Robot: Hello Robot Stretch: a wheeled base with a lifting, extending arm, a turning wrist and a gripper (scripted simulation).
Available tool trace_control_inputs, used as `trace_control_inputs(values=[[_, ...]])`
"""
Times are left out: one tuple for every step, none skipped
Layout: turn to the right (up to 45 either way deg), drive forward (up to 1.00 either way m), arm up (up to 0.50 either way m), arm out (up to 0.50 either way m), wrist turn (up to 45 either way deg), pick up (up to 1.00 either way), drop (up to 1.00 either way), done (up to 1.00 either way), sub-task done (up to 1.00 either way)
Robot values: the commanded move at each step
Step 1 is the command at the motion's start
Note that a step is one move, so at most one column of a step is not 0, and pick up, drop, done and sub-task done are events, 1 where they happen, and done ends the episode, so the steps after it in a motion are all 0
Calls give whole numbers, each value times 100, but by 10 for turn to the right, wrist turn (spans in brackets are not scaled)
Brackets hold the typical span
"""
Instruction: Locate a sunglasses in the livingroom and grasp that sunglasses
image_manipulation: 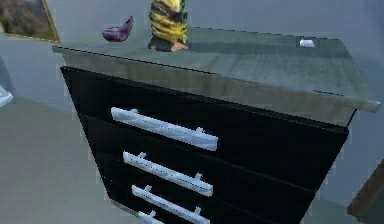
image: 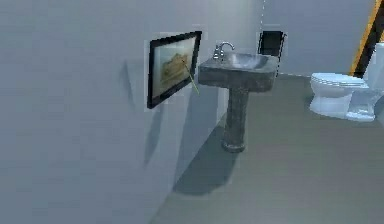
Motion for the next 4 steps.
trace_control_inputs(values=[[0, 10, 0, 0, 0, 0, 0, 0, 0], [360, 0, 0, 0, 0, 0, 0, 0, 0], [0, 100, 0, 0, 0, 0, 0, 0, 0], [90, 0, 0, 0, 0, 0, 0, 0, 0]])
